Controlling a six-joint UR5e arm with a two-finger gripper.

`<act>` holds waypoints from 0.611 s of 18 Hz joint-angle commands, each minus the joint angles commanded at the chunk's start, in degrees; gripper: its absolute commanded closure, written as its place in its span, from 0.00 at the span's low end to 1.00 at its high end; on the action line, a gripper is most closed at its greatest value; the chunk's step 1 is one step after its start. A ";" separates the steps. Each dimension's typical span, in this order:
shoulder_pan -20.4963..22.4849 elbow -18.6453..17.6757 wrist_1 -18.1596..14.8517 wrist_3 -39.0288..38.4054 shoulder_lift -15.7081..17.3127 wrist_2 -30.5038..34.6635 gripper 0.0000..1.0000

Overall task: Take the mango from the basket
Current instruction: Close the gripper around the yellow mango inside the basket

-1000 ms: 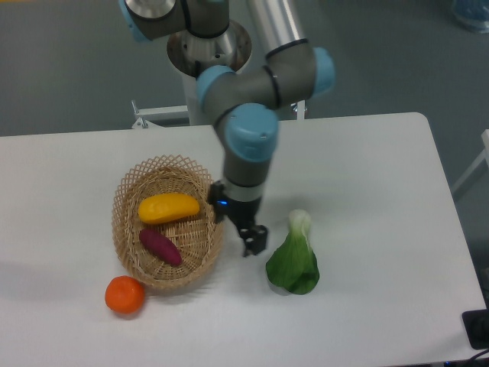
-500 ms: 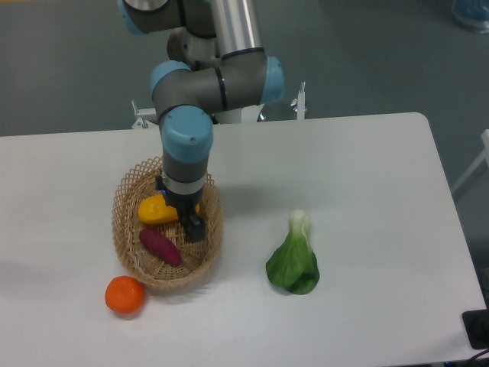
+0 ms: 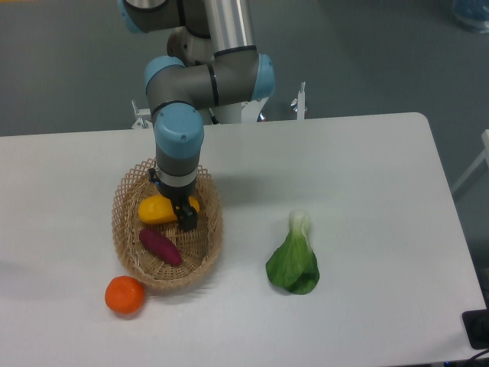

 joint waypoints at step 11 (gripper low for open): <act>-0.79 -1.59 0.79 -3.16 -1.05 -0.09 0.00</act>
